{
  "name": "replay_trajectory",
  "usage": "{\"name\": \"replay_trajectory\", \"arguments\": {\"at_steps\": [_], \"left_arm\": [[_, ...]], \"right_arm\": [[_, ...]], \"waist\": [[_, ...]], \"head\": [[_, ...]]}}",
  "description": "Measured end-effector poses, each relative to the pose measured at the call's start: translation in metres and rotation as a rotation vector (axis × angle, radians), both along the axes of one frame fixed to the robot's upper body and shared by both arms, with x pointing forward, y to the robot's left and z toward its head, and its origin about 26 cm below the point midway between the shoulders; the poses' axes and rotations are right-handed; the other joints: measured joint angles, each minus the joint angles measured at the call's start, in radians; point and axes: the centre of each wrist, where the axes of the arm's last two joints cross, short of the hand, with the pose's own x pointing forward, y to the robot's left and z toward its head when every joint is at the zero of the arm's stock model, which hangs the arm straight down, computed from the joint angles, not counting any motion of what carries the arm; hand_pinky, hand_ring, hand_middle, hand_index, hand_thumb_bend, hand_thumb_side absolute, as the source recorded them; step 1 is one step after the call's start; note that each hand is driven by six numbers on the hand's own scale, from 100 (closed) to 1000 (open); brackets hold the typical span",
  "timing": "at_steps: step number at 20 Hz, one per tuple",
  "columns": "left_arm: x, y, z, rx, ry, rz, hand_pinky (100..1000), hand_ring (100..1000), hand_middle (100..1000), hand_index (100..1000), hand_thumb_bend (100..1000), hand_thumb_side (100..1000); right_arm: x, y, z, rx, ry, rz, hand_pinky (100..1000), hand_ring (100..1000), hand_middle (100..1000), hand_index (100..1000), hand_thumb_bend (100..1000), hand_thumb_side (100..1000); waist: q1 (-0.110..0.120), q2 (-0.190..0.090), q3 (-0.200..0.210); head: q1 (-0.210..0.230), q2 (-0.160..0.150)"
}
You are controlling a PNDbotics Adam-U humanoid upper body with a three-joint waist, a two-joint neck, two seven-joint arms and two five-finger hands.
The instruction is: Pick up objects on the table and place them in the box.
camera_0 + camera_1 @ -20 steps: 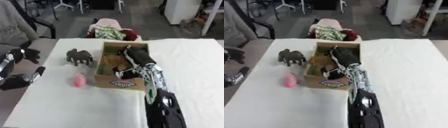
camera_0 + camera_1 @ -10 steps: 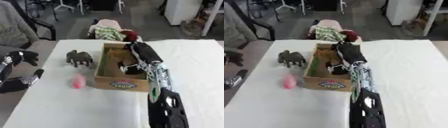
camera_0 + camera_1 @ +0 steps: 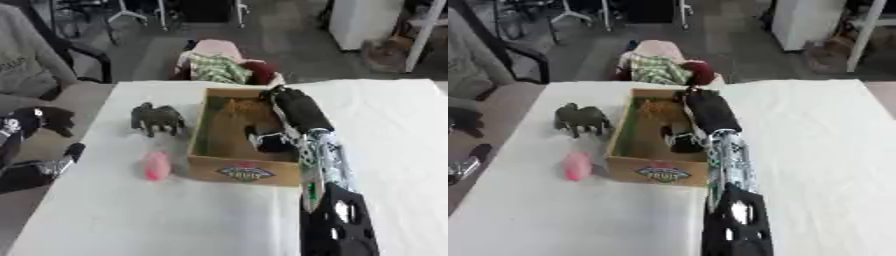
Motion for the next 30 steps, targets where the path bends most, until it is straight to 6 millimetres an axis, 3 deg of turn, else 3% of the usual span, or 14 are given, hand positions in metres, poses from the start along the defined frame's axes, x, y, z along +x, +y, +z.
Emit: {"name": "replay_trajectory", "arguments": {"at_steps": [3, 10, 17, 21, 30], "left_arm": [[0.0, 0.0, 0.001, 0.0, -0.003, -0.001, 849, 615, 610, 767, 318, 127], [0.003, -0.002, 0.004, -0.001, -0.011, -0.01, 849, 615, 610, 767, 315, 124], [0.007, -0.006, 0.01, -0.003, -0.029, -0.033, 849, 614, 610, 766, 313, 122], [0.008, -0.008, 0.012, -0.001, -0.032, -0.043, 849, 614, 610, 766, 313, 122], [0.009, -0.009, 0.012, 0.0, -0.032, -0.046, 848, 615, 610, 766, 311, 124]], "right_arm": [[0.003, 0.003, 0.004, -0.016, -0.019, 0.025, 248, 362, 406, 606, 268, 131], [0.025, 0.025, 0.035, -0.171, -0.136, 0.229, 282, 376, 423, 603, 380, 225], [0.054, 0.014, 0.043, -0.297, -0.163, 0.347, 319, 366, 419, 591, 449, 321], [0.068, 0.004, 0.036, -0.342, -0.154, 0.343, 333, 369, 431, 597, 450, 345], [0.08, -0.003, -0.005, -0.386, -0.111, 0.298, 340, 374, 434, 599, 451, 344]], "waist": [[-0.001, 0.0, 0.006], [-0.013, 0.01, 0.033], [-0.027, 0.023, 0.063], [-0.036, 0.029, 0.077], [-0.034, 0.032, 0.084]], "head": [[-0.001, 0.0], [-0.028, -0.016], [-0.065, -0.028], [-0.084, -0.035], [-0.093, -0.038]]}}
